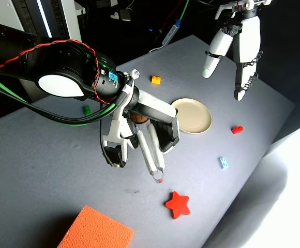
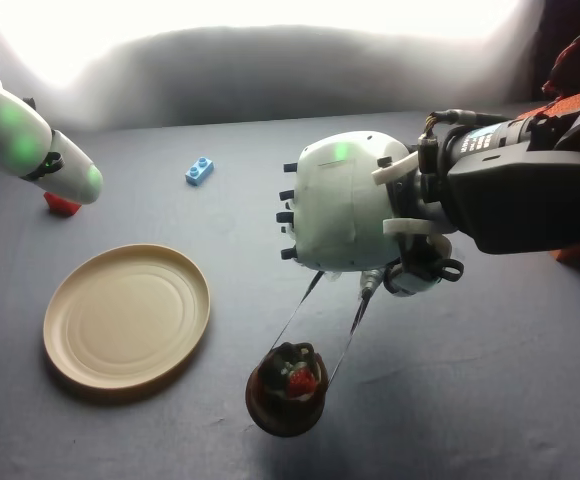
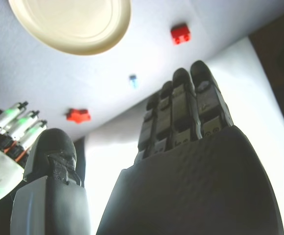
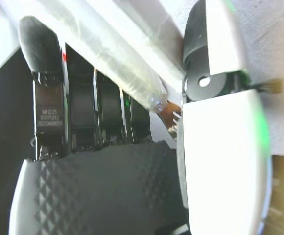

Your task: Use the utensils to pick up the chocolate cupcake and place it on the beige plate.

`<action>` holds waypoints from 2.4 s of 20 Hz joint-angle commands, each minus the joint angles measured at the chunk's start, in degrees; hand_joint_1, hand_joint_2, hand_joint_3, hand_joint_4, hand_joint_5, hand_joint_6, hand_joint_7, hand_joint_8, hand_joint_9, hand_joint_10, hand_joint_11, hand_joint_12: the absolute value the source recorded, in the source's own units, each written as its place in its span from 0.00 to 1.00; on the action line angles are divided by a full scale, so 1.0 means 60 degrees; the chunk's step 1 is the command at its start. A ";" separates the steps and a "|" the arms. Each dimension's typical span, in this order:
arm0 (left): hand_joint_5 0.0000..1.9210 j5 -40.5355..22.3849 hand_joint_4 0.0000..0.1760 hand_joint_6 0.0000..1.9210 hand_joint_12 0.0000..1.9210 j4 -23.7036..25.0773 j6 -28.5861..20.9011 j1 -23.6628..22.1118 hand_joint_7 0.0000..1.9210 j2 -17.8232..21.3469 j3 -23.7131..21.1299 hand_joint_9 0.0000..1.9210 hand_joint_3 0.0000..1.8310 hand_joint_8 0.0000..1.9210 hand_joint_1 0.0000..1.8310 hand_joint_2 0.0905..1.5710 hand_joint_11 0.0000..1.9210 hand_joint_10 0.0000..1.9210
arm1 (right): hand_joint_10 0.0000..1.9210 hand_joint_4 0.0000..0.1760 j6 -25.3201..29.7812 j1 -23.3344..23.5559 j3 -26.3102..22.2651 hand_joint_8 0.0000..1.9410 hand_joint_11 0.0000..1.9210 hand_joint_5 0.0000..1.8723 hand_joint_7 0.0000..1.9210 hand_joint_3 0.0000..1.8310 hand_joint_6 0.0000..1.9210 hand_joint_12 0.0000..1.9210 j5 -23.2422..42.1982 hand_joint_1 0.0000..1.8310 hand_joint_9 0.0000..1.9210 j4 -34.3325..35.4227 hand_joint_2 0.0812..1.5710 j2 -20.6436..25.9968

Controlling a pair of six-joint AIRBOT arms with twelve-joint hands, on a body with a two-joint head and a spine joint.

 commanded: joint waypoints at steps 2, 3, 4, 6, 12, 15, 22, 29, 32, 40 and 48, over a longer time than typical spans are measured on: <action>0.02 -0.0394 0.00 0.00 0.14 0.0317 -0.0023 -0.0042 0.04 0.0039 0.0041 0.07 0.00 0.00 0.20 0.71 0.00 0.00 | 0.77 0.00 -0.0054 0.0203 0.0096 0.70 0.45 0.43 0.42 0.00 0.52 0.75 0.0850 0.74 0.42 -0.0023 0.74 -0.0015; 0.03 -0.0393 0.00 0.00 0.16 0.0317 -0.0023 -0.0041 0.04 0.0039 0.0042 0.08 0.00 0.00 0.20 0.71 0.00 0.00 | 0.76 0.00 -0.0042 0.0242 0.0185 0.69 0.44 0.43 0.42 0.00 0.53 0.74 0.0844 0.74 0.42 -0.0021 0.74 -0.0064; 0.03 -0.0389 0.00 0.00 0.16 0.0317 -0.0023 -0.0036 0.04 0.0039 0.0043 0.08 0.00 0.00 0.20 0.71 0.00 0.00 | 0.77 0.00 0.0026 0.0288 0.0335 0.70 0.45 0.42 0.42 0.00 0.53 0.74 0.0842 0.74 0.42 -0.0020 0.74 -0.0152; 0.02 -0.0388 0.00 0.00 0.16 0.0316 -0.0024 -0.0035 0.05 0.0036 0.0042 0.08 0.00 0.00 0.19 0.71 0.00 0.00 | 0.77 0.00 0.0510 0.0444 0.0894 0.71 0.45 0.42 0.40 0.00 0.54 0.74 0.0681 0.74 0.42 -0.0018 0.75 -0.0509; 0.03 -0.0386 0.00 0.00 0.18 0.0315 -0.0057 -0.0038 0.06 -0.0006 0.0050 0.09 0.00 0.00 0.18 0.71 0.00 0.00 | 0.75 0.00 0.1488 0.0834 0.2537 0.66 0.47 0.43 0.43 0.00 0.54 0.76 0.0391 0.74 0.44 -0.0020 0.74 -0.1687; 0.04 -0.0384 0.00 0.00 0.18 0.0316 -0.0074 -0.0040 0.05 -0.0045 0.0051 0.07 0.00 0.00 0.20 0.71 0.00 0.00 | 0.75 0.00 0.1836 0.0965 0.3257 0.68 0.48 0.42 0.42 0.00 0.53 0.73 0.0206 0.74 0.44 -0.0023 0.74 -0.2240; 0.02 -0.0373 0.00 0.00 0.16 0.0317 -0.0087 -0.0046 0.03 -0.0229 0.0112 0.04 0.00 0.00 0.18 0.71 0.00 0.00 | 0.75 0.00 0.1903 0.1012 0.5031 0.75 0.50 0.41 0.39 0.00 0.53 0.71 0.0109 0.74 0.43 -0.0027 0.75 -0.3740; 0.02 -0.0365 0.00 0.00 0.16 0.0316 -0.0094 -0.0057 0.03 -0.0300 0.0114 0.05 0.00 0.00 0.18 0.72 0.00 0.00 | 0.78 0.00 0.1359 0.0747 0.5392 0.75 0.49 0.41 0.39 0.00 0.53 0.72 0.0586 0.74 0.42 -0.0027 0.75 -0.4438; 0.02 -0.0363 0.00 0.00 0.14 0.0314 -0.0110 -0.0061 0.02 -0.0300 0.0082 0.04 0.00 0.00 0.18 0.71 0.00 0.00 | 0.75 0.00 0.1255 0.0609 0.5393 0.71 0.50 0.44 0.40 0.00 0.51 0.70 0.0726 0.74 0.44 -0.0027 0.74 -0.4587; 0.01 -0.0328 0.00 0.00 0.13 0.0315 -0.0110 -0.0063 0.03 -0.0297 0.0077 0.05 0.00 0.00 0.17 0.71 0.00 0.00 | 0.77 0.00 0.0984 0.0442 0.5389 0.73 0.49 0.40 0.39 0.00 0.56 0.73 0.0954 0.74 0.42 -0.0027 0.75 -0.4644; 0.02 -0.0321 0.00 0.00 0.15 0.0314 -0.0110 -0.0059 0.04 -0.0296 0.0083 0.05 0.00 0.00 0.17 0.71 0.00 0.00 | 0.78 0.00 0.0890 0.0422 0.5371 0.76 0.48 0.41 0.39 0.00 0.52 0.74 0.1013 0.74 0.41 -0.0026 0.76 -0.4643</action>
